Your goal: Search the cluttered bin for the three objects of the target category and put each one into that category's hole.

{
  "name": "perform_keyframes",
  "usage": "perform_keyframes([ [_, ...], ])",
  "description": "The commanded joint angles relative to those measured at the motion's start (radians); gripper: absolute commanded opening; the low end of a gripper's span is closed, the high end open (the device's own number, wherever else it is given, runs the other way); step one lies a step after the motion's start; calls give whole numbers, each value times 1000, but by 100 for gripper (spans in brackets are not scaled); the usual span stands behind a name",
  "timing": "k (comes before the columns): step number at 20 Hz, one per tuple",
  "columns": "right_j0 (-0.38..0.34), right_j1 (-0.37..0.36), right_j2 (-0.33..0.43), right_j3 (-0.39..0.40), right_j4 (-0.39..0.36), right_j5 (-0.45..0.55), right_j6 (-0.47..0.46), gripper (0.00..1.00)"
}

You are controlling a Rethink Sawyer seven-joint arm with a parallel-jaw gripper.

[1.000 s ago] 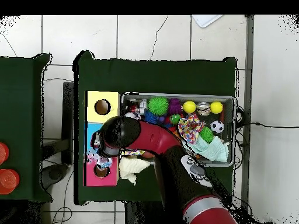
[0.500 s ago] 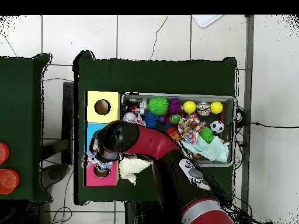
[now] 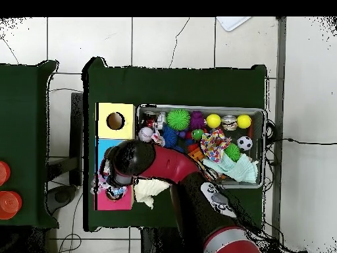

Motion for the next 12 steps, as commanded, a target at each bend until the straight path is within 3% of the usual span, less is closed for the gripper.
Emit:
perform_keyframes([
  [1,-13,11,7,45,51,-105,155,0],
  [12,-40,-1,39,105,62,-229,140,0],
])
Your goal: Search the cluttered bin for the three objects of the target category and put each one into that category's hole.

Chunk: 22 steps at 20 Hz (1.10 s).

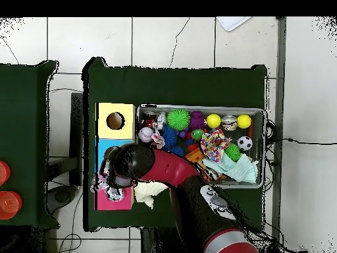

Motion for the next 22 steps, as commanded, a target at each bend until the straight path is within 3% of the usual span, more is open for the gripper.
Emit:
perform_keyframes([
  [1,-38,7,38,70,51,-155,140,0],
  [22,-62,-5,88,113,90,-210,143,0],
])
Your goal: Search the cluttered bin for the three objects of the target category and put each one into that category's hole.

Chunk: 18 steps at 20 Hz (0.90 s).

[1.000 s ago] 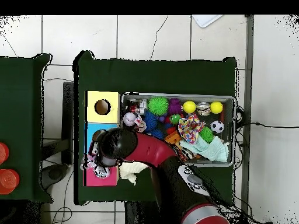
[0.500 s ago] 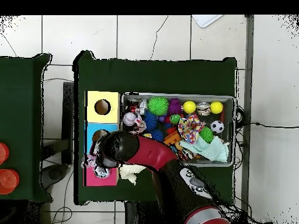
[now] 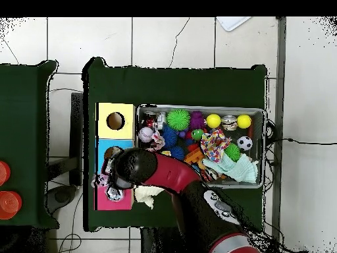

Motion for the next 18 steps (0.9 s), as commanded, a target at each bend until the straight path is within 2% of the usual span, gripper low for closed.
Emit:
perform_keyframes([
  [1,-36,17,67,51,60,-107,141,0],
  [5,-39,32,65,32,55,-105,141,0],
  [17,-45,26,68,49,54,-107,153,0],
  [18,-47,27,71,53,58,-110,156,100],
])
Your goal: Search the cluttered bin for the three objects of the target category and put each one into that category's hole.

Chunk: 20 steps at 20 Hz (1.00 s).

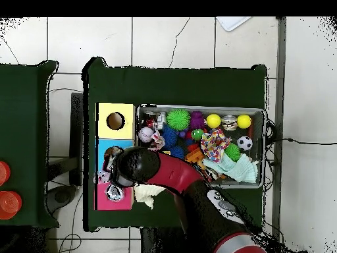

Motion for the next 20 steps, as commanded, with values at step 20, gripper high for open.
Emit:
perform_keyframes([
  [20,-20,22,59,39,48,-86,145,100],
])
